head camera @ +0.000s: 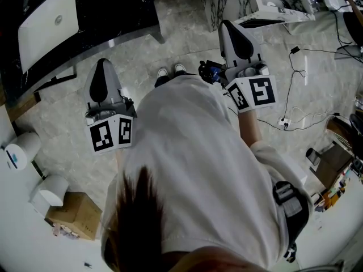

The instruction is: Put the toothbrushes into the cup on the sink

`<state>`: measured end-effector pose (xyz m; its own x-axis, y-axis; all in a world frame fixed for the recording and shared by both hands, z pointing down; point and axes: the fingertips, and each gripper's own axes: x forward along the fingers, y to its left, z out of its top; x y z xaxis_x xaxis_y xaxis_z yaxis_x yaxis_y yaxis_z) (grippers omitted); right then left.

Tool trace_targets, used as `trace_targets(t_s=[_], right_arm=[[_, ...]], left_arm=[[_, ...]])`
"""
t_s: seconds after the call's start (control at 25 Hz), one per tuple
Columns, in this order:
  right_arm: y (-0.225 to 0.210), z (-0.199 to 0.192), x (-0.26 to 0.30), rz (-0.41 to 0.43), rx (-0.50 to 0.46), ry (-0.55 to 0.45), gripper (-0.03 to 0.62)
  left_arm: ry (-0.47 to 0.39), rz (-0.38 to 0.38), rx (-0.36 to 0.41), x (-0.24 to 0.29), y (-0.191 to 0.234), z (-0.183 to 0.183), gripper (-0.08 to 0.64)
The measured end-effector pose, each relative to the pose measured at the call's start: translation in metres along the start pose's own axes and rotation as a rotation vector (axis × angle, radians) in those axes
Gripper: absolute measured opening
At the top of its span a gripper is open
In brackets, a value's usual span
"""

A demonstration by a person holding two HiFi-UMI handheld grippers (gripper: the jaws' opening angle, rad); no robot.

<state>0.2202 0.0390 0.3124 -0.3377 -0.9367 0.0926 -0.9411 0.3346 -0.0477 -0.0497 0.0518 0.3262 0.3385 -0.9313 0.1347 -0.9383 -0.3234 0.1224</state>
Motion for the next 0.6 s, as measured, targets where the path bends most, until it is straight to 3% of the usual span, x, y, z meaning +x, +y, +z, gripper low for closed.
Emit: trace_targets(t_s=[0.6], right_arm=[[-0.0047,0.0009,0.0029,0.0,-0.015,0.006,0.017]], left_arm=[[0.001,-0.001,0.003,0.0028,-0.0033,0.0016,0.025]])
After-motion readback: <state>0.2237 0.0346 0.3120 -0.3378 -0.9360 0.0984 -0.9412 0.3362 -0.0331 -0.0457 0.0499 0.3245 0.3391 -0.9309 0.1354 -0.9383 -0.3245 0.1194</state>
